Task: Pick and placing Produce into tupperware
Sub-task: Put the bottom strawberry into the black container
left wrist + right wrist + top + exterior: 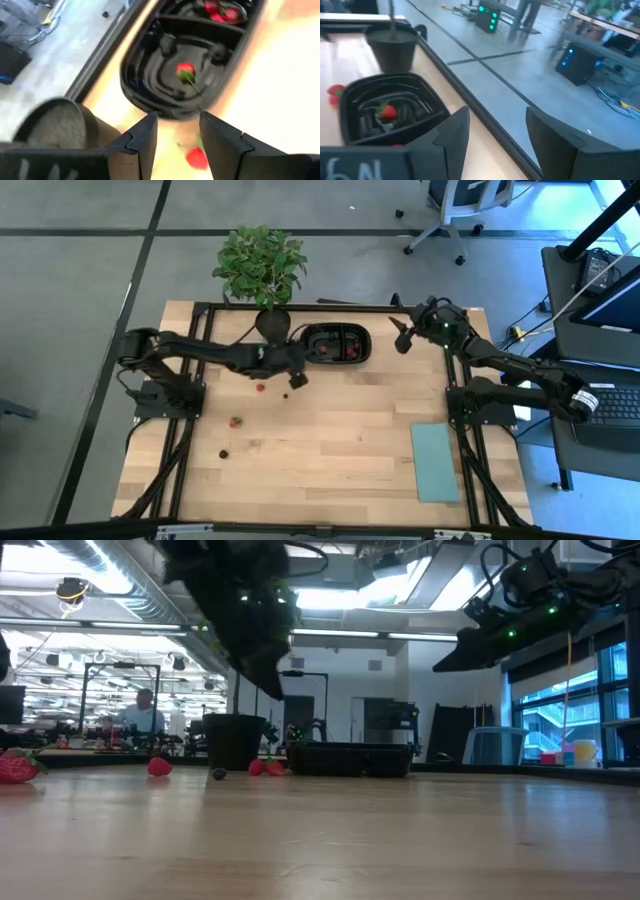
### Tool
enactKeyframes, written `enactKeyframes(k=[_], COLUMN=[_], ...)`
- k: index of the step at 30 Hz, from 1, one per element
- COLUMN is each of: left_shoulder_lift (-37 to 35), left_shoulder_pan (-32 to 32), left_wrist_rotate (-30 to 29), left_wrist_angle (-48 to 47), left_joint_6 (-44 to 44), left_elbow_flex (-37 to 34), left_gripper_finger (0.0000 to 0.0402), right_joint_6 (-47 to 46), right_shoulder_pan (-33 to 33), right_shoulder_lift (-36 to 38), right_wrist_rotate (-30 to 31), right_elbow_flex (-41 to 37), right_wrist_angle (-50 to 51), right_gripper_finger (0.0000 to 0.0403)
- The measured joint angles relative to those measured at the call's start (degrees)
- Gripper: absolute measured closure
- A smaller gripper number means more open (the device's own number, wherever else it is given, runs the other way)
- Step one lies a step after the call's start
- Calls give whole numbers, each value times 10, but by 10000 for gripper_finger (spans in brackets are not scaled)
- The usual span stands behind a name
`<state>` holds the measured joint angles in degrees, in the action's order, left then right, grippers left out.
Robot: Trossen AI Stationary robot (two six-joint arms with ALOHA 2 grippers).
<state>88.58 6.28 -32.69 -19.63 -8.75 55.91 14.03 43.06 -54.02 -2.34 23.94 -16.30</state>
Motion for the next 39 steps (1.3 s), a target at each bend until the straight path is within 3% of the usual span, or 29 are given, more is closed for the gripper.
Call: enactKeyframes(k=[4, 9, 21, 30, 39], left_shoulder_lift=[-50, -81, -87, -88, -88], left_shoulder_pan=[-32, -59, -98, -125, -125], left_wrist_rotate=[8, 19, 219, 221, 217], left_wrist_angle=[-14, -68, -102, -211, -223], left_joint_6=[-44, -74, -64, -128, -151], left_elbow_flex=[-47, -57, -57, -57, -57], left_gripper_finger=[262, 262, 262, 262, 262], right_joint_6=[-3, -3, -3, -3, -3], right_shoulder_pan=[10, 10, 10, 10, 10], right_shoulder_lift=[0, 0, -2, -2, -2], right_wrist_rotate=[1, 0, -3, -3, -3], right_elbow_flex=[0, 0, 0, 0, 0], right_wrist_angle=[0, 4, 11, 11, 11], right_gripper_finger=[207, 207, 207, 207, 207])
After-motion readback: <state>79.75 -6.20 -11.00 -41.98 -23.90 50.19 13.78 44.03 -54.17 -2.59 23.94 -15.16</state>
